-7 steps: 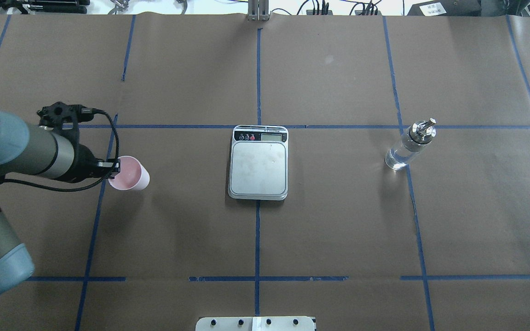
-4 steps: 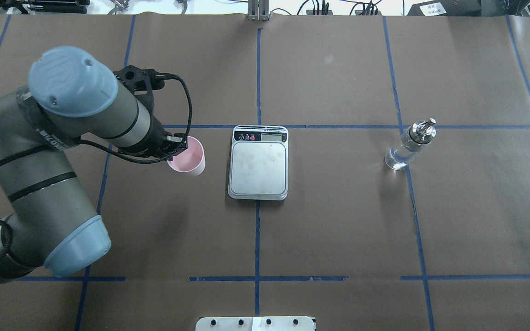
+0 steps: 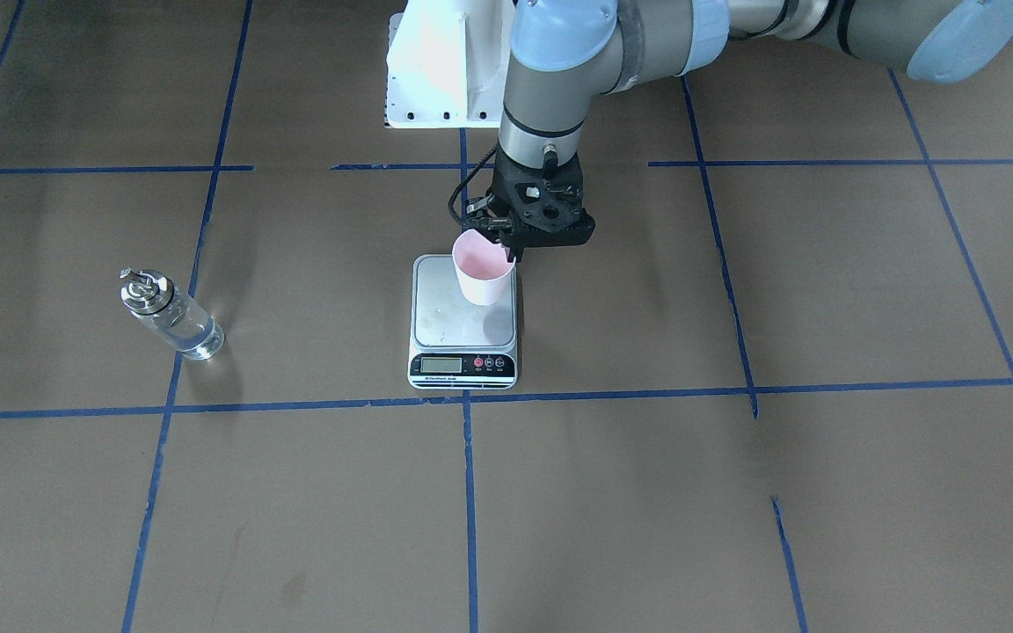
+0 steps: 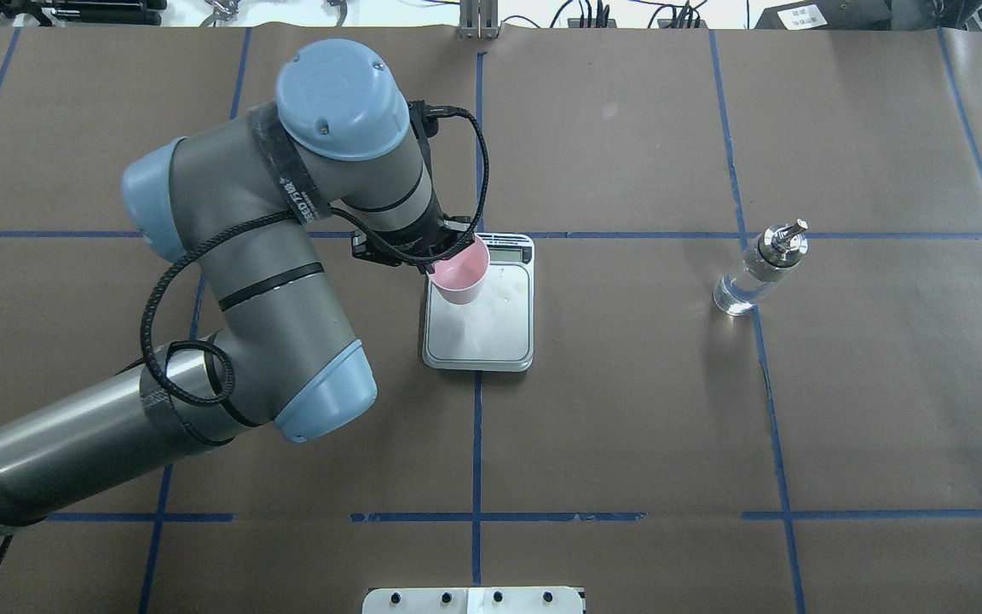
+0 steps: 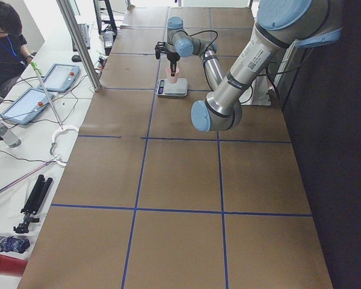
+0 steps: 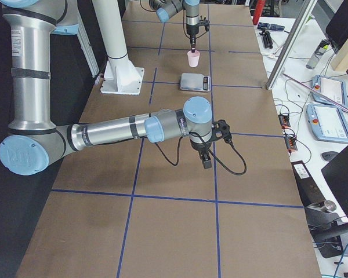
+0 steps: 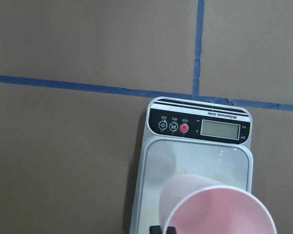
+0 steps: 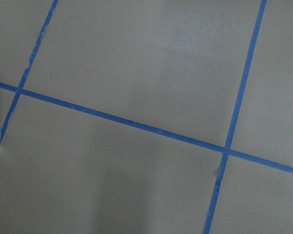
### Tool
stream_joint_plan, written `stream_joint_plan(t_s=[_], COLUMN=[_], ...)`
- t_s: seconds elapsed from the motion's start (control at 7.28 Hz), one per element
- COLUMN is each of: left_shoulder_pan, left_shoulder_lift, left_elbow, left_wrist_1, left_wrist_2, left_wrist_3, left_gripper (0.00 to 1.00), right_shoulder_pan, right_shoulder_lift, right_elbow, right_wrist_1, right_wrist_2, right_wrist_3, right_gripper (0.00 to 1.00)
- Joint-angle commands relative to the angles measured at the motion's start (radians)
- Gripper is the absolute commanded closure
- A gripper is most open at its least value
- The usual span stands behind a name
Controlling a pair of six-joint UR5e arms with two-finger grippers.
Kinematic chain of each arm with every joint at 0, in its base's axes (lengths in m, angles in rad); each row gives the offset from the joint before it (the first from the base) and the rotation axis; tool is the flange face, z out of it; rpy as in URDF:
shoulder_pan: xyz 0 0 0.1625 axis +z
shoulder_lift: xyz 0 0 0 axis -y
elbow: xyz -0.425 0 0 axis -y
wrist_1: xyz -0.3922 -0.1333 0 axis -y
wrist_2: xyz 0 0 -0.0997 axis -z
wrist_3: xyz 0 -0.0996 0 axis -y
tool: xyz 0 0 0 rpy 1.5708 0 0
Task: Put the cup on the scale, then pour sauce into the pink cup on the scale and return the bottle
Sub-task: 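Carry the pink cup with the left gripper onto the scale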
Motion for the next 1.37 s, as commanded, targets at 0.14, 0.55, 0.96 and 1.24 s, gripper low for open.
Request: stream_joint_plan(t_s=[0.14, 0.55, 0.96, 1.24], left_shoulder_pan=[0.022, 0.041, 0.041, 0.038], left_shoulder_lift=[-0.012, -0.004, -0.004, -0.003], left_elbow=[0.065, 0.097, 0.1, 0.073], left_wrist_1=[-0.039, -0.117, -0.132, -0.12], left_wrist_2=[0.017, 0.018, 0.037, 0.037], left_wrist_3=[-0.001, 0.002, 0.011, 0.034], left_gripper=[1.0, 0.88, 0.07, 0.0], right_shoulder_pan=[0.001, -0.001, -0.001, 0.001], right_shoulder_lift=[0.001, 0.001, 0.001, 0.001], right_elbow=[0.0, 0.0, 0.002, 0.002], right_wrist_1=[0.0, 0.0, 0.0, 0.0], right_wrist_2=[0.0, 0.0, 0.0, 0.0], right_wrist_3=[0.0, 0.0, 0.0, 0.0], right_gripper=[0.0, 0.0, 0.0, 0.0])
